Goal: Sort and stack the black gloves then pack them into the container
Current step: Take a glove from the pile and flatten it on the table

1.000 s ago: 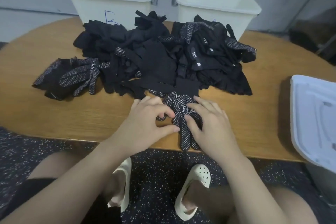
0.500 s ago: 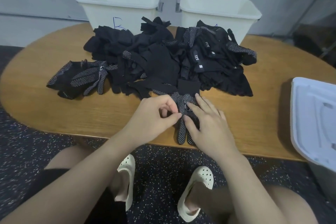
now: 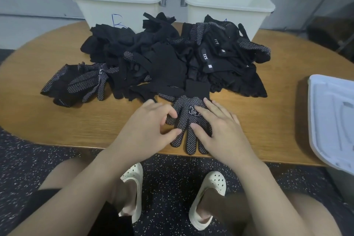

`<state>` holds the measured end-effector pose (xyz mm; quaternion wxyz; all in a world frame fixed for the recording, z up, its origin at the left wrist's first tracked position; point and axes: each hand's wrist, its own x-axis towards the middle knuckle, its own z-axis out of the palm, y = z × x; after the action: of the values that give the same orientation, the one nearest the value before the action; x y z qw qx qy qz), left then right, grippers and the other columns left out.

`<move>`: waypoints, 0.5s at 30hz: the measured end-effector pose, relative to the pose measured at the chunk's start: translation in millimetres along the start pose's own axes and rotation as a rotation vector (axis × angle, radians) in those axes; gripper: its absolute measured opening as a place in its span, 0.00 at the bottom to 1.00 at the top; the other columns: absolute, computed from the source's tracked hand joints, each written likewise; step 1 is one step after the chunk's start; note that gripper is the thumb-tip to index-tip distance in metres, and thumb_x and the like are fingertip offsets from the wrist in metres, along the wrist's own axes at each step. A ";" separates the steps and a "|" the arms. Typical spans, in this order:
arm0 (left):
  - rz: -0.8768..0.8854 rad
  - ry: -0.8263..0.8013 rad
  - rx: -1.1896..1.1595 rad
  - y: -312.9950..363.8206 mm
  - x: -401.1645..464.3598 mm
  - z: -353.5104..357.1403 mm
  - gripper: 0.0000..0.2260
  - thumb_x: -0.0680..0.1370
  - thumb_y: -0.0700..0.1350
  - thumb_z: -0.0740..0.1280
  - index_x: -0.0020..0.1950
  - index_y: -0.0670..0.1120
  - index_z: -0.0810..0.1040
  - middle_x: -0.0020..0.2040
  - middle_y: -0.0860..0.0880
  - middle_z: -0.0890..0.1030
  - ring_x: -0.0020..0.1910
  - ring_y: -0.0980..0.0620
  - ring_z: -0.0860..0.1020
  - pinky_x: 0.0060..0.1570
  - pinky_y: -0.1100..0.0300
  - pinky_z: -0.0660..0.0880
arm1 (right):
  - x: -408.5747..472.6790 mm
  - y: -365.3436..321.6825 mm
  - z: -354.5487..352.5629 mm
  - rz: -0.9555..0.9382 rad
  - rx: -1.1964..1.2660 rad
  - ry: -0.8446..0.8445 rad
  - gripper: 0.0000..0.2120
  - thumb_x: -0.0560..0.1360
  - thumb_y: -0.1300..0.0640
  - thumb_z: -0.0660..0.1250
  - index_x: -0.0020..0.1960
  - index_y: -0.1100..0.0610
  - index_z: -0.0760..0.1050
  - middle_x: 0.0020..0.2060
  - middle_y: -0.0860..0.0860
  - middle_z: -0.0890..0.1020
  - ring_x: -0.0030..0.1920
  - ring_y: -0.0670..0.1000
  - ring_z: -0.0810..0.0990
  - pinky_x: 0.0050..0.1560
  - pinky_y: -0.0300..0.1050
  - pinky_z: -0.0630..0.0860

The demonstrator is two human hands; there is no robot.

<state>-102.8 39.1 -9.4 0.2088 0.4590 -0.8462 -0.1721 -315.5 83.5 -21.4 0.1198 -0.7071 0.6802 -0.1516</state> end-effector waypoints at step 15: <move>0.279 -0.282 0.283 -7.5 49.8 30.0 0.37 0.81 0.71 0.46 0.85 0.54 0.44 0.84 0.53 0.41 0.82 0.54 0.38 0.79 0.56 0.33 | -7.5 15.1 -11.8 0.000 0.029 0.070 0.35 0.73 0.35 0.58 0.77 0.47 0.66 0.73 0.41 0.70 0.78 0.44 0.60 0.82 0.51 0.48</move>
<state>-137.3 -4.1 -29.0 0.0439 0.3337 -0.9379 -0.0835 -334.1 90.8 -16.5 0.1061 -0.6997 0.6816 -0.1860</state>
